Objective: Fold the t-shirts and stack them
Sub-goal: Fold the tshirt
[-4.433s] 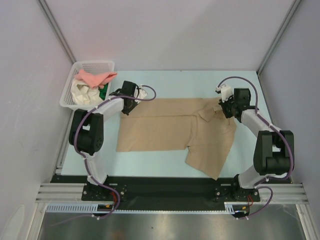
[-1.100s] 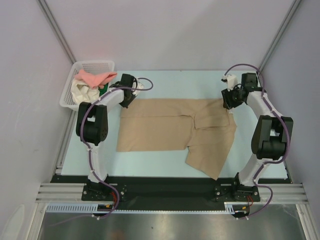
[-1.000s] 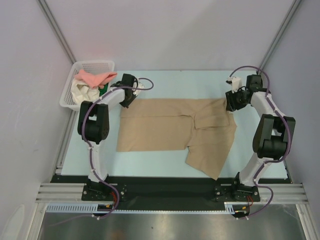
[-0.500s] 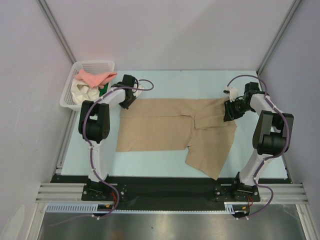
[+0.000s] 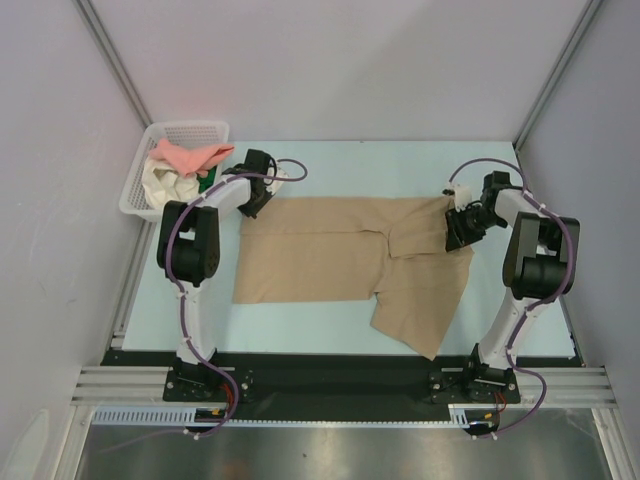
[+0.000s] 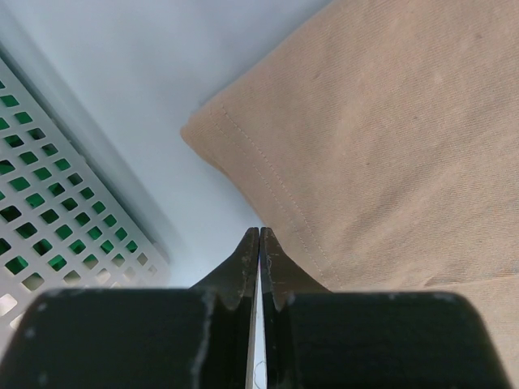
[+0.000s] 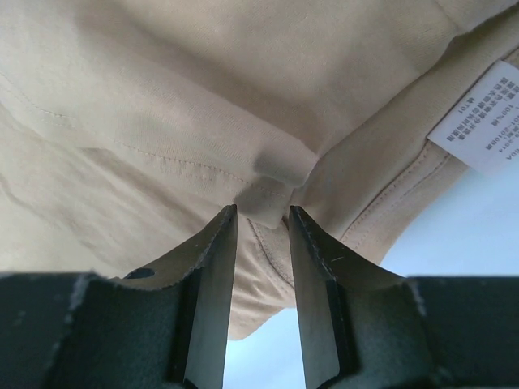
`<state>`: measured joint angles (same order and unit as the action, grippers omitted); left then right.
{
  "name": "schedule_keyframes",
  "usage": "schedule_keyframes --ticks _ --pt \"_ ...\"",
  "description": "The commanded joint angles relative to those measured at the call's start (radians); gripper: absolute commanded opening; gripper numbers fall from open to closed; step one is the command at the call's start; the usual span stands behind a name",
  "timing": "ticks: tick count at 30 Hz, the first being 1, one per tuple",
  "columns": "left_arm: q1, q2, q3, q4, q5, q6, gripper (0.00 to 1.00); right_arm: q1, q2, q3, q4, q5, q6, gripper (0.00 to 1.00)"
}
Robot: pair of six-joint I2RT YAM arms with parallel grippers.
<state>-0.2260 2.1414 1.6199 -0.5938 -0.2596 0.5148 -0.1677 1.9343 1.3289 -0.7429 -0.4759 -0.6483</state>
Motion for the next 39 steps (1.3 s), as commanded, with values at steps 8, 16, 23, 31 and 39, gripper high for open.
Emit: schedule_keyframes --ticks 8,16,23,31,39 --pt "-0.001 -0.021 -0.009 0.012 -0.023 0.004 0.04 0.019 -0.006 0.012 -0.012 0.002 -0.014 0.08" --pt "-0.001 -0.014 -0.008 0.022 -0.015 -0.004 0.04 0.017 -0.109 -0.016 -0.068 -0.006 -0.025 0.00" --pt "-0.001 -0.003 0.009 0.022 -0.010 -0.001 0.04 0.027 -0.162 -0.069 -0.096 -0.012 -0.034 0.00" --pt "0.001 0.000 0.015 0.023 -0.007 -0.006 0.04 0.031 -0.175 -0.070 -0.119 -0.020 -0.045 0.00" --pt "0.001 -0.015 0.003 0.029 -0.020 0.007 0.04 0.028 -0.170 -0.054 -0.165 -0.016 -0.076 0.00"
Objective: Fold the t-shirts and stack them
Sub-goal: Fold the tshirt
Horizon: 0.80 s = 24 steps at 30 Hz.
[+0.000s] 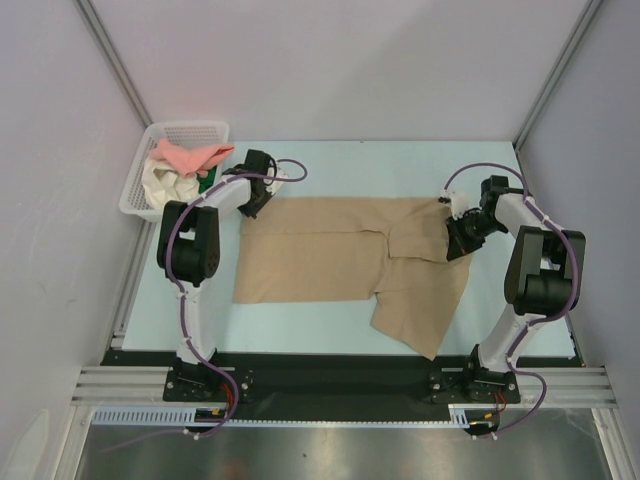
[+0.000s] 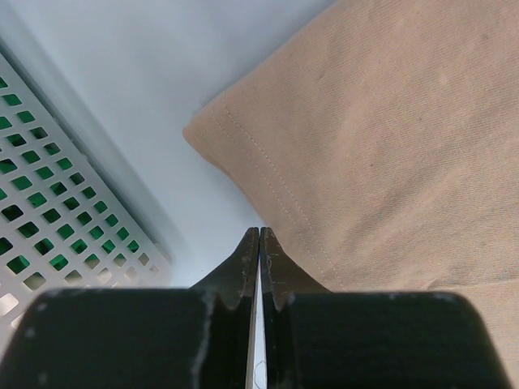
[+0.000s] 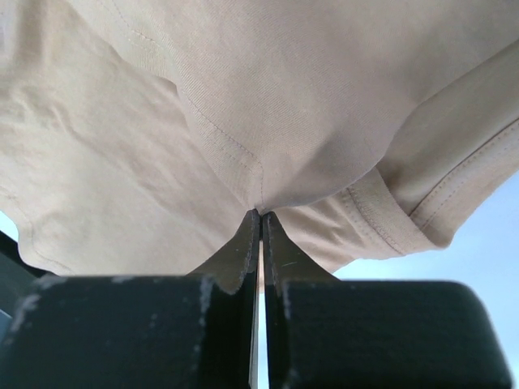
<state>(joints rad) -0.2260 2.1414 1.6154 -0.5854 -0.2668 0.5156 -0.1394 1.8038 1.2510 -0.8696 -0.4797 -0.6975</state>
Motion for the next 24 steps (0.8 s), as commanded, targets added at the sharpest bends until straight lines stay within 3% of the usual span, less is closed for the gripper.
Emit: schedule_keyframes --ticks 1,9,11,12,18,24 --pt "0.001 -0.017 0.008 0.022 -0.012 0.006 0.04 0.000 -0.040 0.025 -0.042 -0.013 -0.028 0.00" --pt "0.001 -0.032 -0.008 0.029 -0.017 0.009 0.05 -0.006 -0.070 0.015 -0.069 -0.002 -0.043 0.08" --pt "0.001 -0.038 -0.012 0.032 -0.018 0.012 0.05 -0.006 -0.087 0.007 -0.072 0.004 -0.053 0.14" --pt "0.001 -0.040 -0.017 0.033 -0.020 0.012 0.05 -0.006 -0.092 0.007 -0.080 0.010 -0.054 0.27" --pt "0.004 -0.058 -0.025 0.044 -0.032 0.021 0.08 -0.032 -0.113 0.051 -0.057 0.024 -0.065 0.40" --pt "0.010 -0.023 0.035 0.022 -0.028 0.015 0.10 -0.051 0.014 0.184 0.130 0.047 0.065 0.41"
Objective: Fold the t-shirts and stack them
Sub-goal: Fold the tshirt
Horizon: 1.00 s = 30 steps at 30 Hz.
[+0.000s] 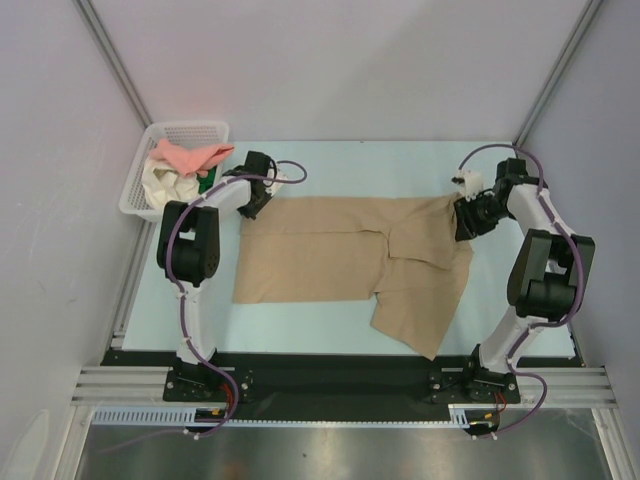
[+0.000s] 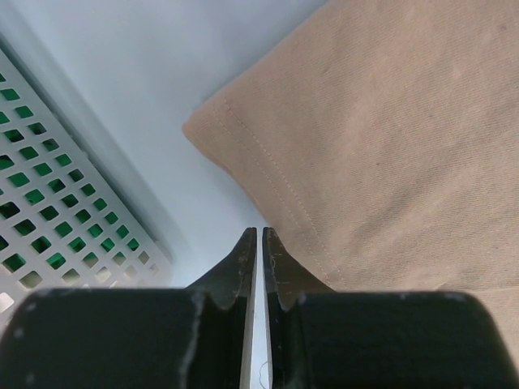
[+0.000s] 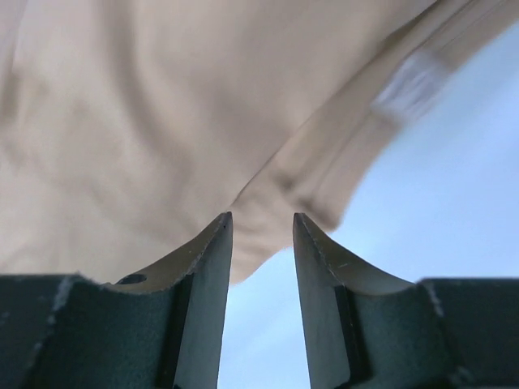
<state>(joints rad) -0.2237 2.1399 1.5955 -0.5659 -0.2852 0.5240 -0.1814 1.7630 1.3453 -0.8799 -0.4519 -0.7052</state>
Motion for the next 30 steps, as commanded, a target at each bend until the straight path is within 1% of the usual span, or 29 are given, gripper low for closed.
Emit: schedule_keyframes --ticks 1,2,3,6,14,20,24,25,29,30 --pt "0.009 -0.020 0.063 0.000 -0.008 0.007 0.10 -0.009 0.099 0.106 0.166 0.024 0.091 0.42" --pt "0.007 -0.012 0.070 0.000 -0.008 0.005 0.11 -0.009 0.119 0.124 0.198 0.028 0.125 0.42" --pt "0.007 -0.003 0.083 -0.005 -0.008 0.005 0.11 -0.009 0.142 0.171 0.205 0.028 0.133 0.42" --pt "0.007 0.006 0.084 0.004 -0.028 0.013 0.10 -0.006 0.228 0.239 0.217 0.033 0.164 0.42" --pt "0.006 0.066 0.110 0.011 -0.058 0.031 0.10 0.005 0.398 0.431 0.237 0.064 0.181 0.42" --pt "0.006 0.106 0.118 0.023 -0.077 0.056 0.10 0.019 0.481 0.492 0.245 0.091 0.184 0.42" --pt "0.006 0.139 0.156 0.017 -0.080 0.060 0.10 0.026 0.509 0.499 0.246 0.105 0.181 0.42" --pt "0.006 0.153 0.170 0.008 -0.080 0.057 0.10 0.028 0.516 0.497 0.249 0.111 0.182 0.41" --pt "0.006 0.204 0.236 -0.029 -0.081 0.056 0.10 0.031 0.544 0.500 0.285 0.179 0.191 0.31" --pt "0.007 0.219 0.276 -0.040 -0.080 0.053 0.09 0.030 0.553 0.509 0.288 0.185 0.190 0.30"
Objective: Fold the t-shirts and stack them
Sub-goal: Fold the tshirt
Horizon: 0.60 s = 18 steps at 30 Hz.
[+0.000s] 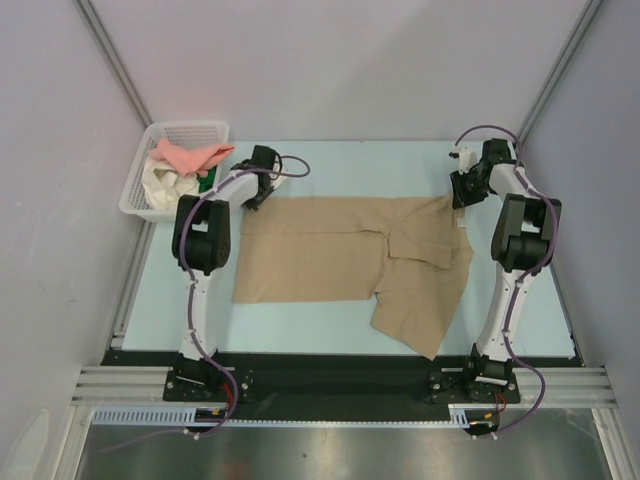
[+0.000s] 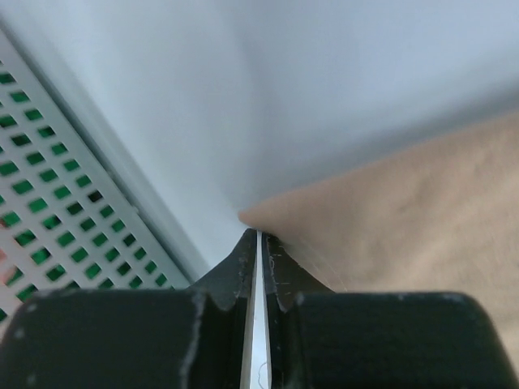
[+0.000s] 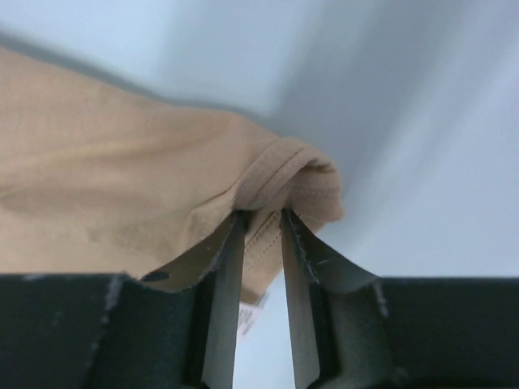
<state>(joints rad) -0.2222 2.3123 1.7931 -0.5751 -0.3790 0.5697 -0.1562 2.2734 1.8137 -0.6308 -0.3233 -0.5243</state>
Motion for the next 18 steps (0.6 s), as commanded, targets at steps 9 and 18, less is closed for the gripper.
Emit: schedule_keyframes --ticks 9,18 --pt "0.014 0.248 0.418 -0.181 -0.001 0.019 0.08 0.003 0.129 0.119 0.068 0.104 0.001 0.17" --pt "0.017 0.309 0.509 -0.160 -0.040 0.068 0.07 -0.014 0.173 0.191 0.054 0.130 0.014 0.15"
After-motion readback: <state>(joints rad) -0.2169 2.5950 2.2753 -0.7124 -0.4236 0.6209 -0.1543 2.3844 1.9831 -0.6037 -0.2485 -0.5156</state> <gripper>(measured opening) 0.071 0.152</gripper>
